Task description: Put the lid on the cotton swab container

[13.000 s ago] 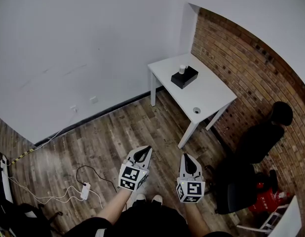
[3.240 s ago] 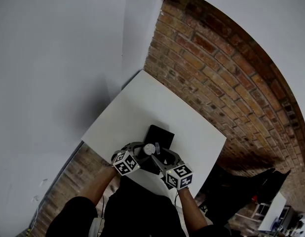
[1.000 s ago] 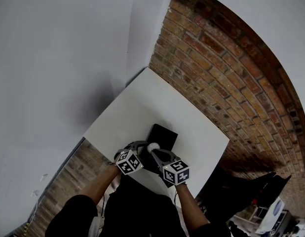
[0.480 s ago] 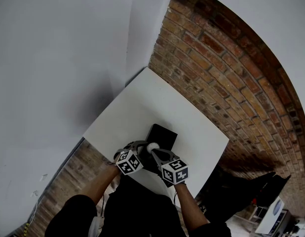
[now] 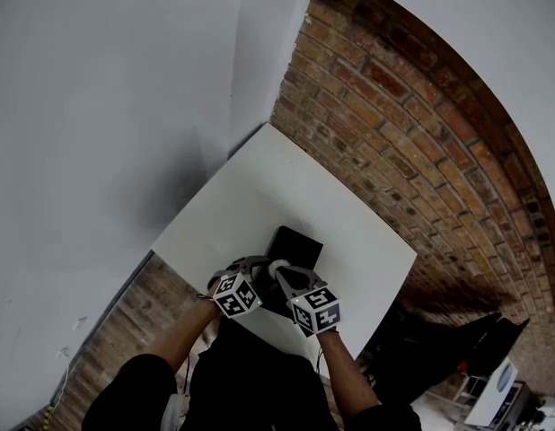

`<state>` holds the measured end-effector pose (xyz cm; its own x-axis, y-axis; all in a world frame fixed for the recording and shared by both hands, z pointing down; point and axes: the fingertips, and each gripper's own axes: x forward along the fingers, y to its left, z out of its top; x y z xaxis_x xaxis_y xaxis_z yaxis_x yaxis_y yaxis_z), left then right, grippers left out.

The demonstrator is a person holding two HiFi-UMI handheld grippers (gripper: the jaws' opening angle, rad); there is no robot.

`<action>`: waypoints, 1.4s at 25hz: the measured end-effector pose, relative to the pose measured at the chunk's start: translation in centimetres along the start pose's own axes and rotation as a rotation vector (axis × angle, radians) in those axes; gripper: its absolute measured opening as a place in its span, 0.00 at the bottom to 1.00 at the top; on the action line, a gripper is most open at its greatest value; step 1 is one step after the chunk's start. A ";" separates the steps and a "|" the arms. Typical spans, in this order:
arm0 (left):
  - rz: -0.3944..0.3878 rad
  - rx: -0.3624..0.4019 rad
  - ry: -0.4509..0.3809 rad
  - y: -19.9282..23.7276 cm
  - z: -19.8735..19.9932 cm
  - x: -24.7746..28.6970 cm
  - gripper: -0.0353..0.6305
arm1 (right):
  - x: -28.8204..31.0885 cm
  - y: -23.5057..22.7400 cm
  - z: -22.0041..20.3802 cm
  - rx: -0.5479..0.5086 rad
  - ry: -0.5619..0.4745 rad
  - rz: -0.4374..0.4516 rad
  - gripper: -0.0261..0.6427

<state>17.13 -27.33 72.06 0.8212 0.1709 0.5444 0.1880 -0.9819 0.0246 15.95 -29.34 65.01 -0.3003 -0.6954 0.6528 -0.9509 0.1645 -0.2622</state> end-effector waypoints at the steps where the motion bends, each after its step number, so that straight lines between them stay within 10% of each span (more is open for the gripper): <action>1: 0.001 0.001 0.000 0.0 0.0 0.0 0.42 | 0.1 0.0 0.0 -0.002 0.007 0.003 0.09; 35: 0.047 -0.026 0.004 0.2 -0.3 -0.8 0.42 | 0.9 -0.2 -0.7 0.000 0.006 -0.048 0.07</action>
<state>16.33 -27.74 71.86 0.8267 0.1241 0.5488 0.1353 -0.9906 0.0202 15.77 -29.51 66.19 -0.2552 -0.6982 0.6689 -0.9641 0.1315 -0.2305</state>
